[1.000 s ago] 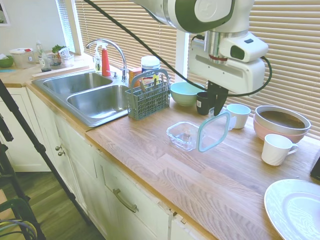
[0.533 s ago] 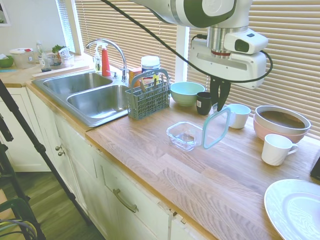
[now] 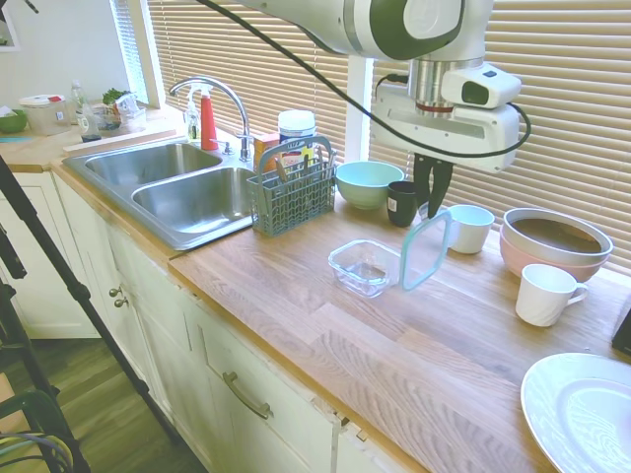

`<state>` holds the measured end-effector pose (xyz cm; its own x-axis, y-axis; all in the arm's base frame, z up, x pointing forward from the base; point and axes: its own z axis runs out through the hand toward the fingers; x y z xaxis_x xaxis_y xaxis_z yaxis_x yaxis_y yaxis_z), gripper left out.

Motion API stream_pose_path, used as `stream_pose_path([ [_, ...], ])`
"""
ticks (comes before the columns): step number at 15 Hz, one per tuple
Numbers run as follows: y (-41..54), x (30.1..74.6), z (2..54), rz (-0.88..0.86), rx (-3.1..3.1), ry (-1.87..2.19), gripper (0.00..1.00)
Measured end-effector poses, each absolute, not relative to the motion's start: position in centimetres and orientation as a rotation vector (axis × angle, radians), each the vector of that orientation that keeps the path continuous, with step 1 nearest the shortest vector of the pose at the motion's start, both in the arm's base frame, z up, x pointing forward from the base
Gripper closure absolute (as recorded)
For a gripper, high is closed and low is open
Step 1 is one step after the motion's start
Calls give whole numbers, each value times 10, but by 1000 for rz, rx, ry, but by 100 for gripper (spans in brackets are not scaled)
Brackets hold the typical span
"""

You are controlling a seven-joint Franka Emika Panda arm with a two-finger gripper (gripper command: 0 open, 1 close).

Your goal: Cover the lid of the food container

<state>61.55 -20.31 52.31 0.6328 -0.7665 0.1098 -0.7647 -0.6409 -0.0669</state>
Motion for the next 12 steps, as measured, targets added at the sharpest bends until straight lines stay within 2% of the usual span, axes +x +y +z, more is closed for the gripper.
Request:
stream_pose_path([
  [12,-164,632,506,-170,-2874,1299,100],
])
